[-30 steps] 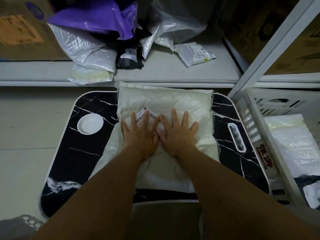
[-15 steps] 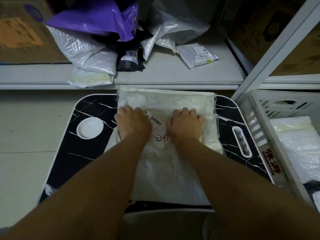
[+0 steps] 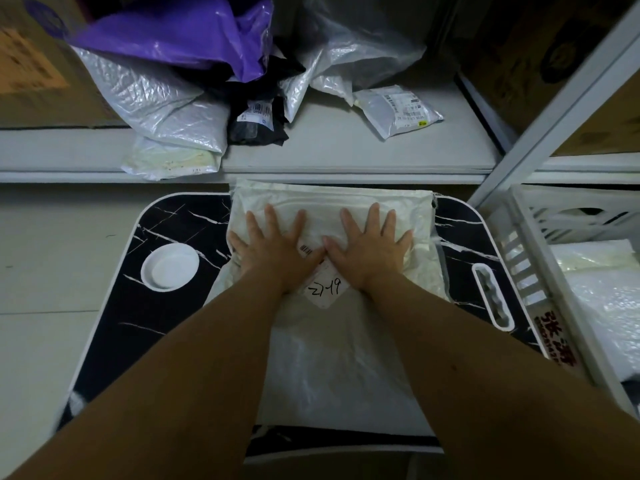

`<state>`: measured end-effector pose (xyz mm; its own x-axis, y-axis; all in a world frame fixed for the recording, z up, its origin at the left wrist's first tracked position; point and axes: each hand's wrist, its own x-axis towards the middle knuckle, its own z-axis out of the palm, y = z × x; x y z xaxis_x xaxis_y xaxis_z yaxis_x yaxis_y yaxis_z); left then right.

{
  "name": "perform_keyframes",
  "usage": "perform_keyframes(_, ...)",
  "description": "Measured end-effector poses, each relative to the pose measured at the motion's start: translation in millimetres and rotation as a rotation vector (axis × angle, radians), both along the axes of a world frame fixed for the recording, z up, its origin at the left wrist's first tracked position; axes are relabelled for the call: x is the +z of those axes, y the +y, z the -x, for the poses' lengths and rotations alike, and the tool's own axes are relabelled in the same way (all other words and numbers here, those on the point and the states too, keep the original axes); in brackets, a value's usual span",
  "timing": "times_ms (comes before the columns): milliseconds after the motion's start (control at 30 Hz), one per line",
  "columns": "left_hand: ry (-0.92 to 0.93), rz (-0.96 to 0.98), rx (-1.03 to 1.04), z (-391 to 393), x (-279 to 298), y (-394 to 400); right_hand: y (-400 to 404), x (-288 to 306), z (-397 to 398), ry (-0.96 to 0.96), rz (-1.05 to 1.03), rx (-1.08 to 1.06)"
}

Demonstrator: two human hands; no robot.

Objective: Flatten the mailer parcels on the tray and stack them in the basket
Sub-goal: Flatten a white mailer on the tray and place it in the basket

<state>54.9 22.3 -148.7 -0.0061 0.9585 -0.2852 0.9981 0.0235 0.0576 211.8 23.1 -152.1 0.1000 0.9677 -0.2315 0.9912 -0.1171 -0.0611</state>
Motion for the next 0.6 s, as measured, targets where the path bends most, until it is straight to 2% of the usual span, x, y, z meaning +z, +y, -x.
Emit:
perform_keyframes(100, 0.015, -0.038, 0.104, -6.5, 0.9, -0.8, 0.9, 2.9, -1.8, 0.021, -0.011, -0.061)
perform_keyframes(300, 0.02, 0.005, 0.276, -12.4, 12.0, -12.9, -11.9, 18.1, 20.1, 0.003, 0.091, -0.335)
perform_keyframes(433, 0.041, -0.086, 0.14, -12.0, 23.1, -39.4, -40.3, 28.3, 46.9, 0.009, 0.035, -0.24)
perform_keyframes(533, 0.043, -0.022, 0.125, -8.8, 26.0, -66.5, -73.9, 30.7, 56.3, 0.043, 0.047, -0.206)
perform_keyframes(600, -0.021, 0.034, 0.145, -4.1, 20.3, -82.9, -99.3, 22.9, 56.8, 0.058, 0.064, -0.219)
